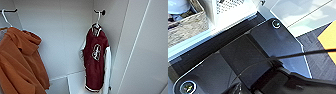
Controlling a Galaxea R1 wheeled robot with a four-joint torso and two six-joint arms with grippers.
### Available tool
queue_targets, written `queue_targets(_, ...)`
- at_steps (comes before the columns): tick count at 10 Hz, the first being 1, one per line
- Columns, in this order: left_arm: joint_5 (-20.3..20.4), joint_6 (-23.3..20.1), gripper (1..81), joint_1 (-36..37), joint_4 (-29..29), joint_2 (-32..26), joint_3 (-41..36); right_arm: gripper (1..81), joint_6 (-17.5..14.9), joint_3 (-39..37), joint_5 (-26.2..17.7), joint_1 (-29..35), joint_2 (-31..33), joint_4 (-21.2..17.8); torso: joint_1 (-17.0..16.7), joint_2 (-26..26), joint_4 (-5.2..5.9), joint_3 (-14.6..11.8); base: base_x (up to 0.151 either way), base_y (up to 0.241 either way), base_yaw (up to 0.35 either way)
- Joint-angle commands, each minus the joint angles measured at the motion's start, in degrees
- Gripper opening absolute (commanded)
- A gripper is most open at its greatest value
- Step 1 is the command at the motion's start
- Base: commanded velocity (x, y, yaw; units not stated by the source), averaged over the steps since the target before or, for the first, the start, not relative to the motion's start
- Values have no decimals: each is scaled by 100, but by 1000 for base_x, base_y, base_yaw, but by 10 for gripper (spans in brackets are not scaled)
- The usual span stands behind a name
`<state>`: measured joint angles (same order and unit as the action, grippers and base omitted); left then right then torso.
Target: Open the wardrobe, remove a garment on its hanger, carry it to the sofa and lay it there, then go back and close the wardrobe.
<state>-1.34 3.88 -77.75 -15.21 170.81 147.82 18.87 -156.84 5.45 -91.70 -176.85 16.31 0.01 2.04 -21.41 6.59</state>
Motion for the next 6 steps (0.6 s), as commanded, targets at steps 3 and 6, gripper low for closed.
queue_targets(3,-743,17,811,1608,18,-697,-1493,811,-15,6,-299,200,-28,48,0,-2,0,0,0,0,0)
queue_targets(6,-1236,52,811,2347,141,-838,-1949,811,-23,15,-325,244,-37,39,5,-2,0,2,0,0,0)
